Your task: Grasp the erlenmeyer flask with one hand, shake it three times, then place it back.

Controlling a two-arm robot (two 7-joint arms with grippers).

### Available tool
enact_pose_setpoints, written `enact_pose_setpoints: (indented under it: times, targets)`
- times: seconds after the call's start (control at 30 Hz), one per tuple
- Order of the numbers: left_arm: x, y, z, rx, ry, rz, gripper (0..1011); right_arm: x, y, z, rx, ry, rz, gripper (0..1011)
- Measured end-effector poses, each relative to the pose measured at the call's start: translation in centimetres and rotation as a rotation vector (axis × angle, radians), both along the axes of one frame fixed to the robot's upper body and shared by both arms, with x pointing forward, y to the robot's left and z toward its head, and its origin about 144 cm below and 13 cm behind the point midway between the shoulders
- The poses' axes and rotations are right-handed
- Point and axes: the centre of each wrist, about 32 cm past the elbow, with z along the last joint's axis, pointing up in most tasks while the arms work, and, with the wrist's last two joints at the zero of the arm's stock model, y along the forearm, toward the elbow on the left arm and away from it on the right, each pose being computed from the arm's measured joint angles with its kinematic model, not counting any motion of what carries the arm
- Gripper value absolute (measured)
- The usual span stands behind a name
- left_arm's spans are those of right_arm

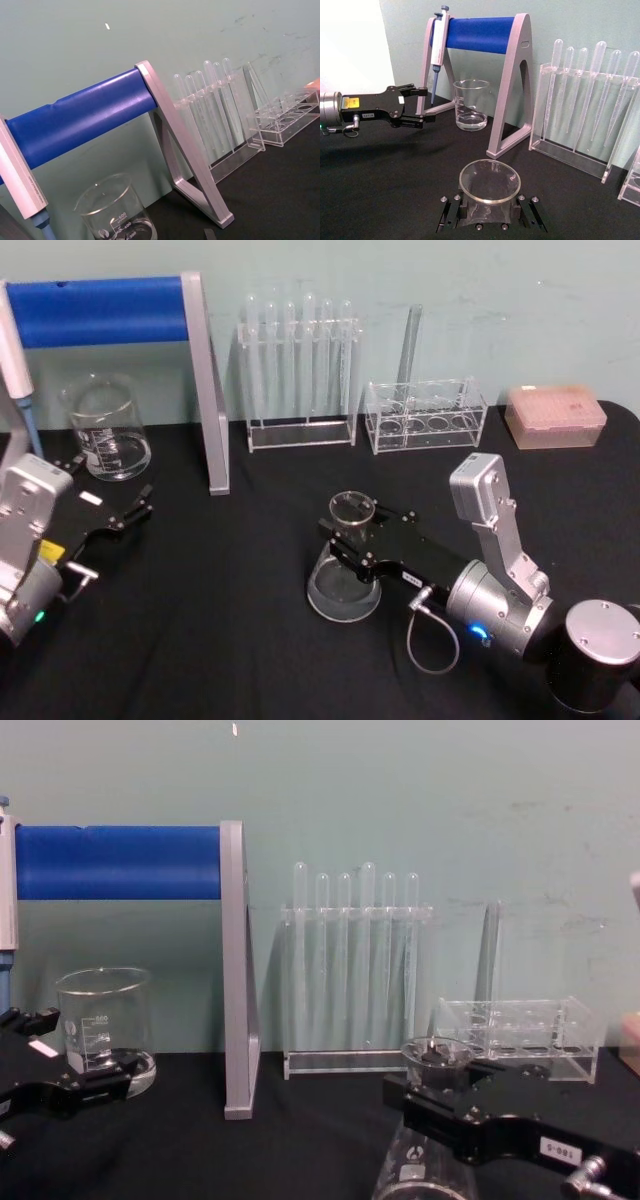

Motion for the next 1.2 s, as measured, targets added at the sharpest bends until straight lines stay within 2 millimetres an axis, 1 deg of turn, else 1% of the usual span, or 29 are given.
enact_pose_setpoints:
  times: [0.33,0.4,0.43,0.5,0.53,0.6,0.63,0.67,0.73,0.77,0.83,0.9,1.0,1.2]
  targets:
    - [0.00,0.00,0.00,0.000,0.000,0.000,1001,0.01,0.01,0.03,0.000,0.000,0.000,458]
    - [0.00,0.00,0.00,0.000,0.000,0.000,1001,0.02,0.01,0.03,0.000,0.000,-0.001,498]
    - [0.00,0.00,0.00,0.000,0.000,0.000,1001,0.02,0.01,0.04,0.000,-0.001,-0.001,557]
    - [0.00,0.00,0.00,0.000,0.000,0.000,1001,0.02,0.00,0.04,0.000,-0.001,-0.001,569]
    - [0.00,0.00,0.00,0.000,0.000,0.000,1000,0.02,0.00,0.04,0.000,-0.001,-0.001,643]
    - [0.00,0.00,0.00,0.000,0.000,0.000,1001,0.03,0.00,0.04,0.000,-0.001,-0.001,684]
    - [0.00,0.00,0.00,0.000,0.000,0.000,1001,0.03,-0.01,0.04,0.000,-0.001,-0.001,743]
    - [0.00,0.00,0.00,0.000,0.000,0.000,1001,0.03,-0.01,0.04,0.000,-0.001,-0.001,781]
    - [0.00,0.00,0.00,0.000,0.000,0.000,1001,0.03,-0.01,0.05,0.000,-0.001,-0.001,818]
    - [0.00,0.00,0.00,0.000,0.000,0.000,1001,0.03,-0.02,0.05,0.000,-0.001,-0.002,870]
    - [0.00,0.00,0.00,0.000,0.000,0.000,1001,0.03,-0.02,0.05,0.000,-0.001,-0.002,898]
    - [0.00,0.00,0.00,0.000,0.000,0.000,1001,0.03,-0.02,0.05,0.000,-0.001,-0.002,966]
    - [0.00,0.00,0.00,0.000,0.000,0.000,1001,0.03,-0.02,0.05,0.001,-0.001,-0.002,1003]
    - [0.00,0.00,0.00,0.000,0.000,0.000,1001,0.03,-0.02,0.05,0.001,-0.001,-0.002,1002]
